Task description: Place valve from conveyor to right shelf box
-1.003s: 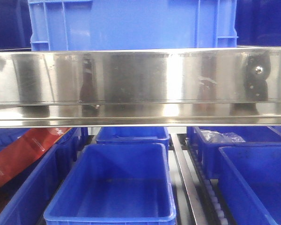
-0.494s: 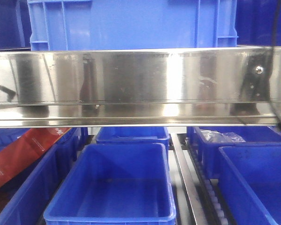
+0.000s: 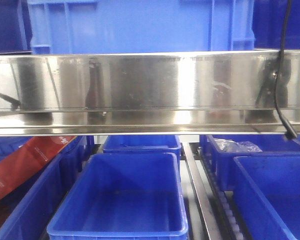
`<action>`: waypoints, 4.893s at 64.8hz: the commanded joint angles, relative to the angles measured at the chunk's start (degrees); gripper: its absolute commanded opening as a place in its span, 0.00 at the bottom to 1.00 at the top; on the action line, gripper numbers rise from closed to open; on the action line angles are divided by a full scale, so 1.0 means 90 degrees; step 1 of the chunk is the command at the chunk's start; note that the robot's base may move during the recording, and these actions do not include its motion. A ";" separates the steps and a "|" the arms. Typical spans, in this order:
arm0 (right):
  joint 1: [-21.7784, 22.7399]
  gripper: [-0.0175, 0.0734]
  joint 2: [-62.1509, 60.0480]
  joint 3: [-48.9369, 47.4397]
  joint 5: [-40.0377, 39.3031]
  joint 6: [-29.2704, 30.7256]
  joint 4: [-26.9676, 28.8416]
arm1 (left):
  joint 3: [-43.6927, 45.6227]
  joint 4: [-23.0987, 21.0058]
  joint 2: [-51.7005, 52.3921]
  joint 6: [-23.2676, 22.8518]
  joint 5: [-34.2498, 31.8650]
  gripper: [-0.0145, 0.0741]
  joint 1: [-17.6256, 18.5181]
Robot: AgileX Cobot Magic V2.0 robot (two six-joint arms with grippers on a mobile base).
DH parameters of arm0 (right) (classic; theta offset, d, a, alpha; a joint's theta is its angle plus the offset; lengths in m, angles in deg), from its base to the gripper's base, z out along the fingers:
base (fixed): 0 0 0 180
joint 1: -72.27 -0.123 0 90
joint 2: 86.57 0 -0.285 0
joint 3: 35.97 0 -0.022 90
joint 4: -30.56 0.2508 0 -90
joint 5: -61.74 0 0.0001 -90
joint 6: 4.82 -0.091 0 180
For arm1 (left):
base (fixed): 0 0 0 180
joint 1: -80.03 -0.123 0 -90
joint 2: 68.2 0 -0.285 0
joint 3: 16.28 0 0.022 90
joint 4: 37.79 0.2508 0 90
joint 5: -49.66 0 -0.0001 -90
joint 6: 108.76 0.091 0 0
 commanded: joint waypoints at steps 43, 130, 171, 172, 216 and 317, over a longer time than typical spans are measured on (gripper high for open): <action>0.0153 0.02 -0.2288 -0.0045 0.0396 0.0019 -0.0094 | 0.0580 0.0087 0.2021 -0.0071 0.1126 0.04 -0.0467; 0.0407 0.01 -0.8510 1.0197 -0.4252 0.0019 -0.0368 | -1.1396 -0.0403 1.0597 -0.0169 -0.4989 0.04 -0.0922; 0.0407 0.01 -0.8507 1.0211 -0.4387 0.0019 -0.0368 | -1.1445 -0.0413 1.0749 -0.0169 -0.5042 0.04 -0.0922; 0.0407 0.01 -0.8507 1.0211 -0.4387 0.0019 -0.0368 | -1.1445 -0.0413 1.0749 -0.0169 -0.5042 0.04 -0.0922; 0.0407 0.01 -0.8507 1.0211 -0.4387 0.0019 -0.0368 | -1.3028 0.0248 1.2254 -0.0781 -0.5635 0.04 -0.2832; 0.1438 0.01 -0.9470 1.0478 -0.4239 0.0019 -0.0368 | -1.4013 0.0351 1.2751 -0.0814 -0.6238 0.04 -0.2816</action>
